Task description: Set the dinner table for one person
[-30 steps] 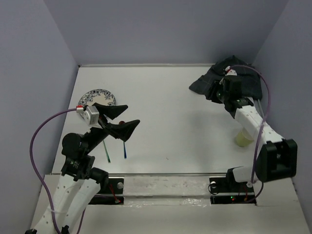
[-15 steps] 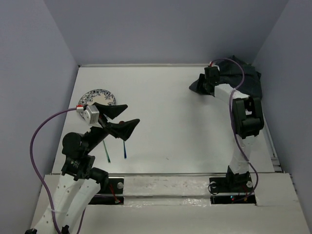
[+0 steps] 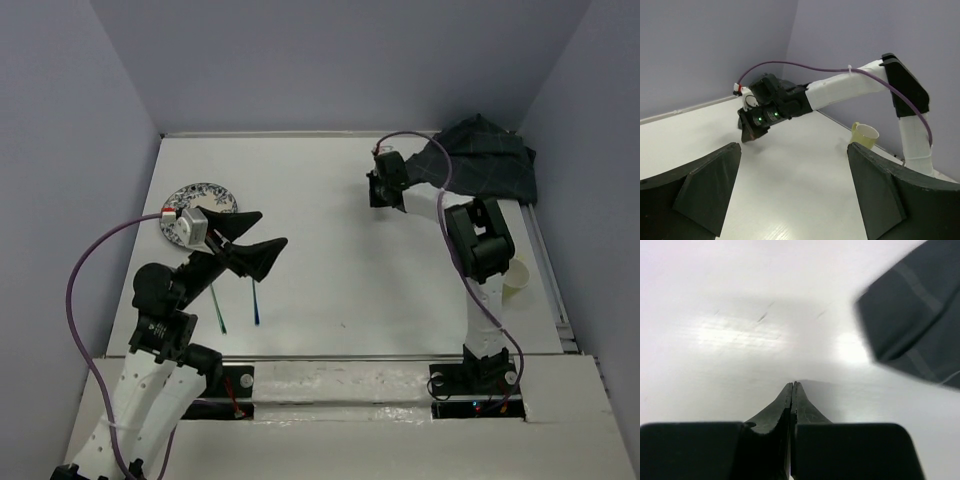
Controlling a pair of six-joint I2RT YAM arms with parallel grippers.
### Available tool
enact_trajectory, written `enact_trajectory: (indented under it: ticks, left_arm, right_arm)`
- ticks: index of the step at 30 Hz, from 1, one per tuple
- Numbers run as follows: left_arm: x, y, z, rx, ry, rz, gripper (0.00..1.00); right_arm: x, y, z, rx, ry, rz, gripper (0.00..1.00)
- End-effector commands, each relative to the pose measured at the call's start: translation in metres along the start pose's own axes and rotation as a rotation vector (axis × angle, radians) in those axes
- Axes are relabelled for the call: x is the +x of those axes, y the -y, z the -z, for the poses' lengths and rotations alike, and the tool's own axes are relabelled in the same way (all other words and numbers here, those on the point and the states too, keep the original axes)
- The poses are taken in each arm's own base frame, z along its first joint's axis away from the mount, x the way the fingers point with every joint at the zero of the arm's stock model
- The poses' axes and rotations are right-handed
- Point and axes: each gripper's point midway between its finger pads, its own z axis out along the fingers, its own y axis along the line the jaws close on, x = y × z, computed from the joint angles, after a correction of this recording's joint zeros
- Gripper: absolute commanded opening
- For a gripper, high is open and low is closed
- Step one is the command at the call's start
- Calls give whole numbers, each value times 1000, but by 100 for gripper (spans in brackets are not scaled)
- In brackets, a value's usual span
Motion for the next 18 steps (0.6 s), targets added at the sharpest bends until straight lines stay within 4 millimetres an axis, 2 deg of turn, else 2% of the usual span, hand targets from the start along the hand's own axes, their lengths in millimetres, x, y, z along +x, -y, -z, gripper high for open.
enact_trajectory:
  ticks: [1,2,3,4,6,8,9,10,11,12,14,15,16,17,18]
  left_arm:
    - [-20,2,-3,2,50,-21,99]
    - [-19,-1,-4,-6,46,-18,99]
    - [-16,-4,-6,-14,34,-11,99]
    - [-14,-6,-8,-19,25,0,99]
    - [-8,-11,-12,-28,1,20,99]
    - [-7,-14,-14,-33,-8,23,99]
    - [-6,-15,-14,-38,-8,23,99]
    - [-7,-16,-13,-44,-4,20,99]
    - [-6,-17,-12,-51,-4,18,99]
    - [-7,-20,-11,-67,2,11,99]
    - [-9,-21,-9,-79,11,2,99]
    - [-8,-21,-9,-82,10,-1,99]
    - [-8,-21,-9,-82,9,-2,99]
    - [-7,-22,-9,-82,5,0,99]
    - [-8,-20,-9,-77,6,-3,99]
  right_arm:
    - [15,-59,44,-139,24,72,0]
    - [16,-83,67,-197,43,88,0]
    - [48,-84,73,-196,0,83,0]
    - [46,-88,89,-208,26,72,0]
    - [63,-73,93,-153,13,18,0]
    - [54,-57,96,-84,46,9,0]
    - [45,-42,99,-43,60,-11,2]
    - [38,-35,100,-32,71,-33,7]
    - [25,-28,101,-17,93,-57,14]
    - [18,-11,98,24,98,-78,33]
    - [4,3,93,64,112,-91,55]
    - [-16,6,92,72,144,-103,64]
    - [-12,19,78,93,114,-107,65]
    - [-31,20,74,88,139,-118,65]
    - [-33,25,68,97,131,-121,65]
